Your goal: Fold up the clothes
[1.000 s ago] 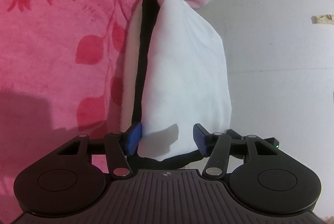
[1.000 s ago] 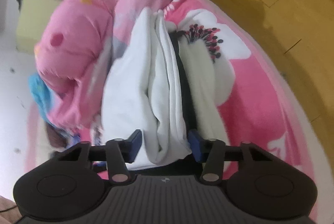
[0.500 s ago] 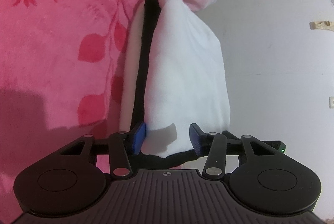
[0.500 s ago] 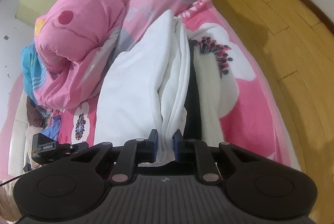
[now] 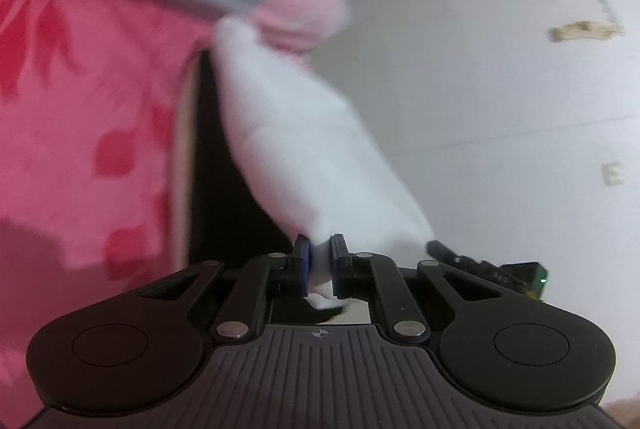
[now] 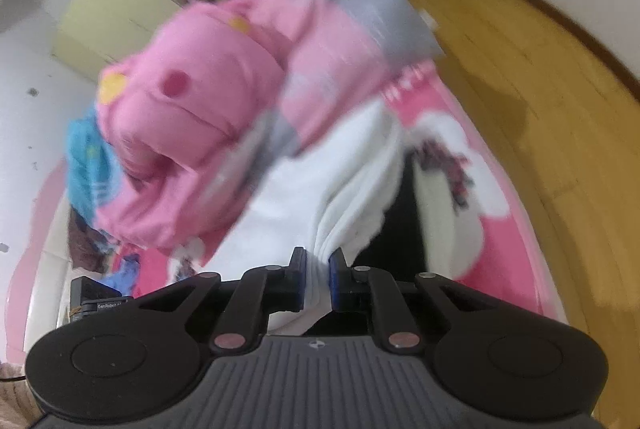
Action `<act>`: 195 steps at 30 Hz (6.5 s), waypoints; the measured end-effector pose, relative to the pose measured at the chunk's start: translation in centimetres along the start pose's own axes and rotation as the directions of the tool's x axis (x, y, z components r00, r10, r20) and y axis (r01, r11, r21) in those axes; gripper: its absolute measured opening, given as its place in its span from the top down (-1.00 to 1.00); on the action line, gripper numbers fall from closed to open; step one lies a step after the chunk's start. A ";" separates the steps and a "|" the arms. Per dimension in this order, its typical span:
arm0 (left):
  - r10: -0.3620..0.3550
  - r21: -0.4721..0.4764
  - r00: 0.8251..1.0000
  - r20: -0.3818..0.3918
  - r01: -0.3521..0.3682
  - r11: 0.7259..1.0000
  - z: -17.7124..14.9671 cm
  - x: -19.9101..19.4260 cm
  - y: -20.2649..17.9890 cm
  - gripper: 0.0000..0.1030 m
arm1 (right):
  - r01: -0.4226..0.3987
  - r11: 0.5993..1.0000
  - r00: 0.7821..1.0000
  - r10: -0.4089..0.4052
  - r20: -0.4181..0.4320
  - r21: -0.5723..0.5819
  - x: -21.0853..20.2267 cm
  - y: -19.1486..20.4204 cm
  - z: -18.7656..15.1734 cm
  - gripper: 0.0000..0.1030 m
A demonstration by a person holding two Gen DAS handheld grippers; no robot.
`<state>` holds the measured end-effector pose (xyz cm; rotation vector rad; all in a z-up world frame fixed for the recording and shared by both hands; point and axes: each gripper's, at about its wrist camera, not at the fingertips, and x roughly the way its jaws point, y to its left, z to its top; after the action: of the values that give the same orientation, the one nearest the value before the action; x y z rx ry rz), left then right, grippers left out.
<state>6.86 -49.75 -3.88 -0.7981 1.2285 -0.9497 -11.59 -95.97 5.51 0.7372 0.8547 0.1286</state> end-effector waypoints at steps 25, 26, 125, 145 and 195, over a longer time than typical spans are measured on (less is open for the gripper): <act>0.240 0.145 0.968 -0.076 -0.228 0.963 -3.3 -1.7 2.2 0.23 | 0.293 0.955 0.955 -0.290 -0.068 0.042 1.2 -6.0 -5.4 0.11; 0.228 0.127 0.972 -0.063 -0.219 0.967 -3.1 -2.0 2.2 0.19 | 0.285 0.958 0.958 -0.283 -0.036 0.044 1.0 -5.7 -4.5 0.13; 0.755 0.647 0.655 0.038 -0.592 0.481 -5.0 5.3 -9.7 -0.31 | 0.542 0.840 0.840 -0.539 0.066 -0.039 3.0 12.0 -6.2 0.13; 0.474 0.676 0.840 0.263 -0.511 0.531 -10.1 -17.8 -27.7 -0.99 | 0.719 0.688 0.681 -0.726 0.095 0.099 -8.7 35.9 -19.5 -0.51; 0.619 0.629 0.748 0.239 -0.605 0.489 -17.6 -19.7 -29.5 -0.97 | 0.876 0.459 0.455 -0.888 0.056 0.146 -9.5 40.9 -26.7 -0.99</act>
<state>-16.57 -43.76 27.47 0.2651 0.9476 -0.7004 -29.88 -54.59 26.24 0.2876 1.0372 -0.9283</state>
